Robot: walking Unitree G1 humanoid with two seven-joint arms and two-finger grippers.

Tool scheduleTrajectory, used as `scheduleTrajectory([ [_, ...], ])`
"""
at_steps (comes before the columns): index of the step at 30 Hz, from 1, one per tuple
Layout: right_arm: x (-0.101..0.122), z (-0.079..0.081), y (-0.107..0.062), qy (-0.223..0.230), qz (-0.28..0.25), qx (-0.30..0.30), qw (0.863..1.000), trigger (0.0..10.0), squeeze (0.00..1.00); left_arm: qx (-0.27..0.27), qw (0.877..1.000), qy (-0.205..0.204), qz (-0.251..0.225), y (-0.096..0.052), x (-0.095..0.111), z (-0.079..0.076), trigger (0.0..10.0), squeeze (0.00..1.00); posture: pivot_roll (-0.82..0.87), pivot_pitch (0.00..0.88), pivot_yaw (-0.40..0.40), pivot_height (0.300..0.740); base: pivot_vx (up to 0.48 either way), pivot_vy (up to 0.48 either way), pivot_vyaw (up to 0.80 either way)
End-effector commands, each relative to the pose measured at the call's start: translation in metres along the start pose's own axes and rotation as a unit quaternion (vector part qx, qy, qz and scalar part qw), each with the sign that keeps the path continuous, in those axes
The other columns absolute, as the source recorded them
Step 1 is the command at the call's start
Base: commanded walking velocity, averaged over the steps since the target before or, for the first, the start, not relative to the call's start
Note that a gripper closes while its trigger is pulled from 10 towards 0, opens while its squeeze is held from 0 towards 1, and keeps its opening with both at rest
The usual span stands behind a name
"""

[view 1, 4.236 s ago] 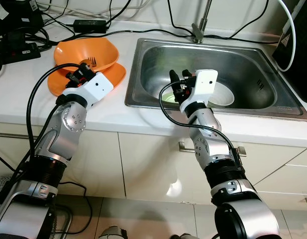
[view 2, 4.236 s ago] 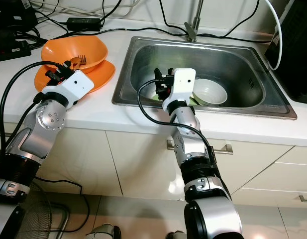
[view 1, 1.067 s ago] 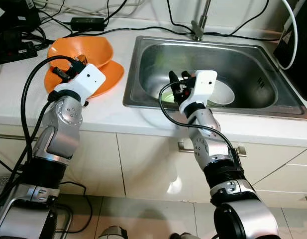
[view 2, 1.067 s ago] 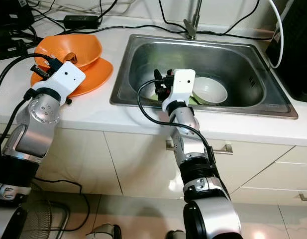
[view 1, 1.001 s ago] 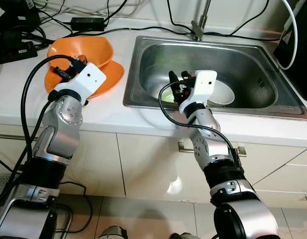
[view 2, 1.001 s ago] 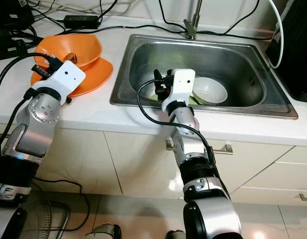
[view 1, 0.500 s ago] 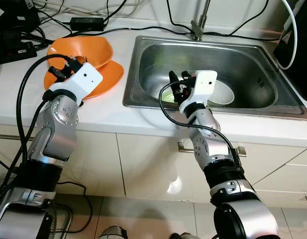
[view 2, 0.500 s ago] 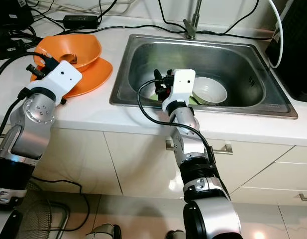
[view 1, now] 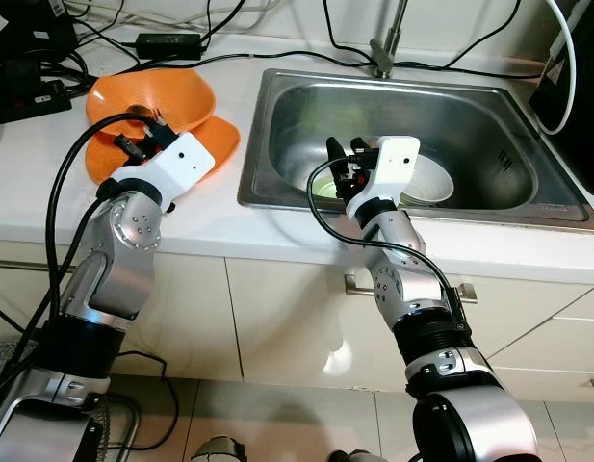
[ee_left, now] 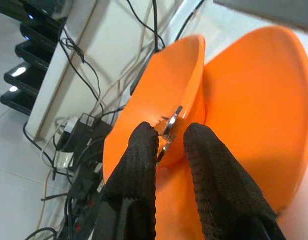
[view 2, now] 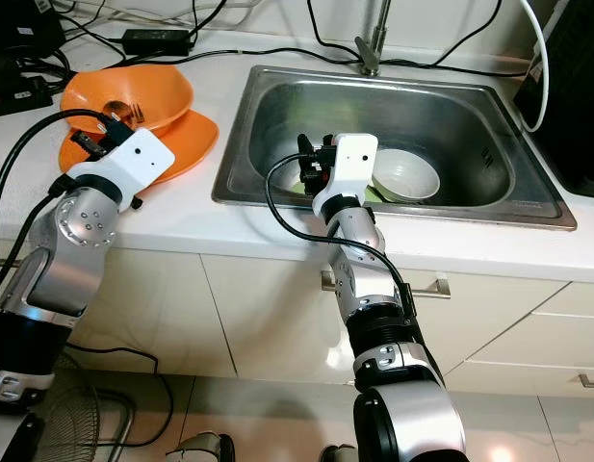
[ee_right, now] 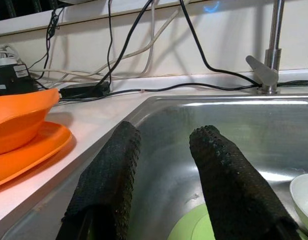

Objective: Kitchen organization

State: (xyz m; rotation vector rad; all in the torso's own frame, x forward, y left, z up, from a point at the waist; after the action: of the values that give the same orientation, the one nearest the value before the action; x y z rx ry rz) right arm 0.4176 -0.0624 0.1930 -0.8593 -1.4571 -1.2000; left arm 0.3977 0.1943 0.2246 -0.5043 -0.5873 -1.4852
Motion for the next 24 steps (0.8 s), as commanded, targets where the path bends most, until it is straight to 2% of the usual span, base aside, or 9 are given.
scheduleTrajectory([
  [1, 0.0, -0.003, 0.0, 0.008, 0.002, -0.008, 1.0, 10.0, 0.0, 0.011, 1.0, 0.002, -0.029, 0.0, 0.015, 0.005, 10.0, 0.0, 0.08, 0.069, -0.056, 0.732, 0.0, 0.0, 0.0],
  [11, 0.0, -0.001, 0.001, 0.01, 0.001, -0.006, 1.0, 10.0, 0.0, 0.044, 0.997, -0.001, -0.07, -0.001, 0.031, 0.018, 10.0, 0.0, 0.08, 0.065, -0.057, 0.732, 0.0, 0.0, 0.0],
  [17, 0.0, -0.003, 0.001, 0.009, 0.001, -0.007, 1.0, 10.0, 0.0, 0.028, 0.997, -0.014, -0.069, 0.0, 0.031, 0.012, 10.0, 0.0, 0.08, 0.067, -0.056, 0.732, 0.0, 0.0, 0.0],
  [18, 0.0, -0.003, 0.001, 0.009, 0.001, -0.008, 1.0, 10.0, 0.0, 0.022, 0.997, -0.019, -0.073, -0.001, 0.031, 0.01, 10.0, 1.0, 0.08, 0.067, -0.055, 0.732, 0.0, 0.0, 0.0],
  [24, -0.001, -0.003, 0.0, 0.009, 0.003, -0.007, 1.0, 10.0, 0.0, -0.003, 0.997, -0.029, -0.076, -0.011, 0.025, -0.002, 10.0, 1.0, 0.08, 0.07, -0.055, 0.732, 0.0, 0.0, 0.0],
])
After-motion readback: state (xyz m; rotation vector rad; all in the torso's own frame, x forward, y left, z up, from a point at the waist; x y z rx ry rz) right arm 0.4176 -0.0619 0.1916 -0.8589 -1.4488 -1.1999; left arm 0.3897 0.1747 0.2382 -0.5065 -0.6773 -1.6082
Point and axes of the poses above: a point about 5 cm out from each wrist's last joint towards the gripper, its own y axis pointing out of the wrist towards the gripper, its own x axis along the axis of the wrist's last joint, z = x × y, the point moved 5 cm from there along y, pointing out of the wrist towards the gripper, and after that the axes turned 9 degrees about -y, right-handed, at the moved point
